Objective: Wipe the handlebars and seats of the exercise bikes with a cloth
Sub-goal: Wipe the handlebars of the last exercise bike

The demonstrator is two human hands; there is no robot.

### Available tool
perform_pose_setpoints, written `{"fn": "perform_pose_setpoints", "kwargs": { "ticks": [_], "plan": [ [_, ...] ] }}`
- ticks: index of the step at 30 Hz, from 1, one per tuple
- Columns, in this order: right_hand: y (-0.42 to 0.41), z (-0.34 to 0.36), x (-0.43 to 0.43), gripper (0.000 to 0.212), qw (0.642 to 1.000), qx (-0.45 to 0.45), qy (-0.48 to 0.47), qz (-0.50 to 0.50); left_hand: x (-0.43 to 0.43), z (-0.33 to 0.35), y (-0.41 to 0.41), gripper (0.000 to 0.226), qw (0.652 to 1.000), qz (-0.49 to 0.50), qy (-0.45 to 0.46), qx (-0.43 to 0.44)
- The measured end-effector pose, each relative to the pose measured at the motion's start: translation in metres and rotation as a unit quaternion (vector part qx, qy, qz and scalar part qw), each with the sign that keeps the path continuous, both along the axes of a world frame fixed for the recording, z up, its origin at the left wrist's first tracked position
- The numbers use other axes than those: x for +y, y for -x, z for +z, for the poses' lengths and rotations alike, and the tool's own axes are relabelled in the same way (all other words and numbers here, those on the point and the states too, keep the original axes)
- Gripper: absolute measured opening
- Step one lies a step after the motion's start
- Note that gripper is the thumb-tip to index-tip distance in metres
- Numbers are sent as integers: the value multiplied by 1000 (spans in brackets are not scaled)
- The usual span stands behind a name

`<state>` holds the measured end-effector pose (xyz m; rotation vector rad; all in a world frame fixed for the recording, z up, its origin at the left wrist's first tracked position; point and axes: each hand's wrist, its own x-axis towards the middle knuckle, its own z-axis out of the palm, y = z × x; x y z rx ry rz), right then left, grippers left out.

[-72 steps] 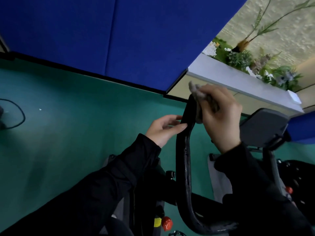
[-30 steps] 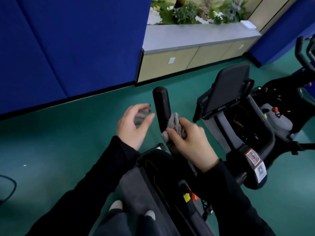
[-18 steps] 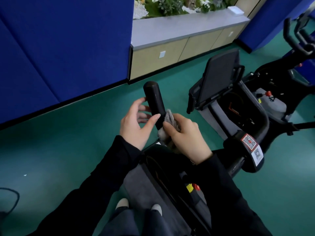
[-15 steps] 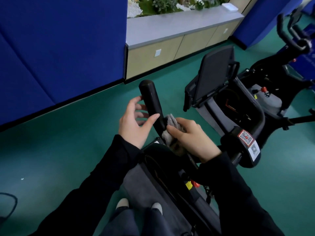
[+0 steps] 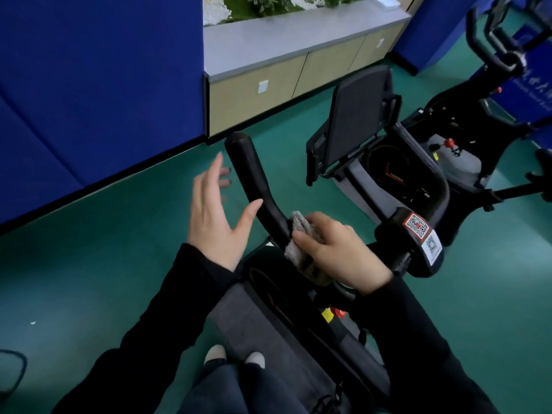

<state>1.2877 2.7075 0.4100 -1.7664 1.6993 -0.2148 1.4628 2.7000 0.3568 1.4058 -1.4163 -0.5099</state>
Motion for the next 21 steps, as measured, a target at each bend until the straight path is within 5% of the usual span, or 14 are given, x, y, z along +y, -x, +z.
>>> {"fn": "perform_pose_setpoints", "kwargs": {
  "ticks": [4, 7, 12, 21],
  "plan": [
    [-6, -5, 4, 21, 998, -27, 60, -19, 9, 3, -3, 39, 957, 8, 147, -250],
    [-3, -8, 9, 19, 993, -41, 105, -26, 4, 9, 5, 22, 918, -60, 176, -349],
    [17, -10, 16, 18, 993, -71, 86, -37, -21, 20, 11, 27, 870, -119, 164, -450],
    [1, -16, -18, 18, 994, -97, 46, 27, -35, 24, 2, 34, 831, -103, 162, -522]
  ]
}}
